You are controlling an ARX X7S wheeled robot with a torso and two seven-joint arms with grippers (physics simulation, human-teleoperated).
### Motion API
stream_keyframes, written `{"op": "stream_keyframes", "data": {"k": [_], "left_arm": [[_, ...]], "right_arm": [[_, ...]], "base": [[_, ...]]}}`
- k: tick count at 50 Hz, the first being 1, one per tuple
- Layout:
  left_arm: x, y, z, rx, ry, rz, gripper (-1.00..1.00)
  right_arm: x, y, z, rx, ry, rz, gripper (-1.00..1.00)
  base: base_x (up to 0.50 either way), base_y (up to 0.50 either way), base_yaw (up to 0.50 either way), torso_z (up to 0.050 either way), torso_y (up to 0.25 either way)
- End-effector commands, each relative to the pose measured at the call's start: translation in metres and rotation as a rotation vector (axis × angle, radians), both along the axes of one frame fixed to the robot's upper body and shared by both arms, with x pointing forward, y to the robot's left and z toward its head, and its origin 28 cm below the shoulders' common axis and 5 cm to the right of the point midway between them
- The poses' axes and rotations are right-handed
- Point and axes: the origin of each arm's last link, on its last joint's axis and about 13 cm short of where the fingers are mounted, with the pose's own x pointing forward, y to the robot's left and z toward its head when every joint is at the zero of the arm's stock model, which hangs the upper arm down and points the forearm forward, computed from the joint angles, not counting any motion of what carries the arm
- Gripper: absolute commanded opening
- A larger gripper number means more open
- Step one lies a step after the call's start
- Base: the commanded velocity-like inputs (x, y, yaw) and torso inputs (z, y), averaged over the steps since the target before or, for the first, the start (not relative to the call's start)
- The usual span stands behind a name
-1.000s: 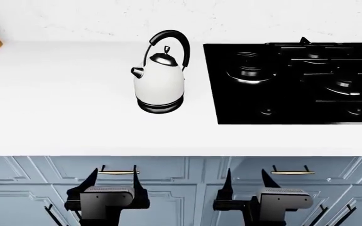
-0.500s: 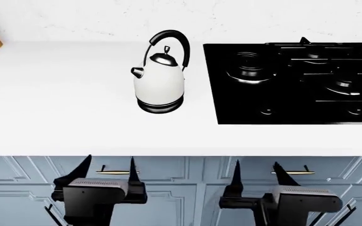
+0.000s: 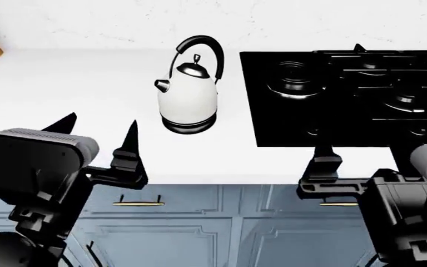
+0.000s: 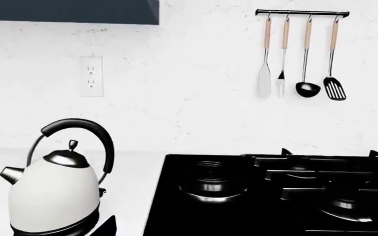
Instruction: Pick the kettle from the counter and place it on a stove burner. Then turn the burner on.
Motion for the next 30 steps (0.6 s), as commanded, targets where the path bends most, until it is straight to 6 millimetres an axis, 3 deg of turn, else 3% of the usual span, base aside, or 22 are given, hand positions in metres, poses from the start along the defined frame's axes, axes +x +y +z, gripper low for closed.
{"op": "stream_keyframes", "data": {"k": [1, 15, 30], "left_arm": [[-0.0059, 0.0076, 0.0352, 0.120, -0.043, -0.033, 1.00], [-0.0088, 0.0098, 0.0428, 0.110, -0.074, -0.014, 1.00], [-0.0047, 0.0101, 0.0397, 0.103, -0.057, -0.010, 1.00]], "right_arm": [[-0.0114, -0.0074, 0.0194, -0.092, 0.031, -0.019, 1.00], [-0.0122, -0.0107, 0.0277, -0.127, 0.038, -0.031, 1.00], [-0.0064, -0.0083, 0.0215, -0.139, 0.063, -0.020, 1.00]], "base": [[0.00, 0.00, 0.00, 0.000, 0.000], [0.19, 0.00, 0.00, 0.000, 0.000], [0.25, 0.00, 0.00, 0.000, 0.000]]}}
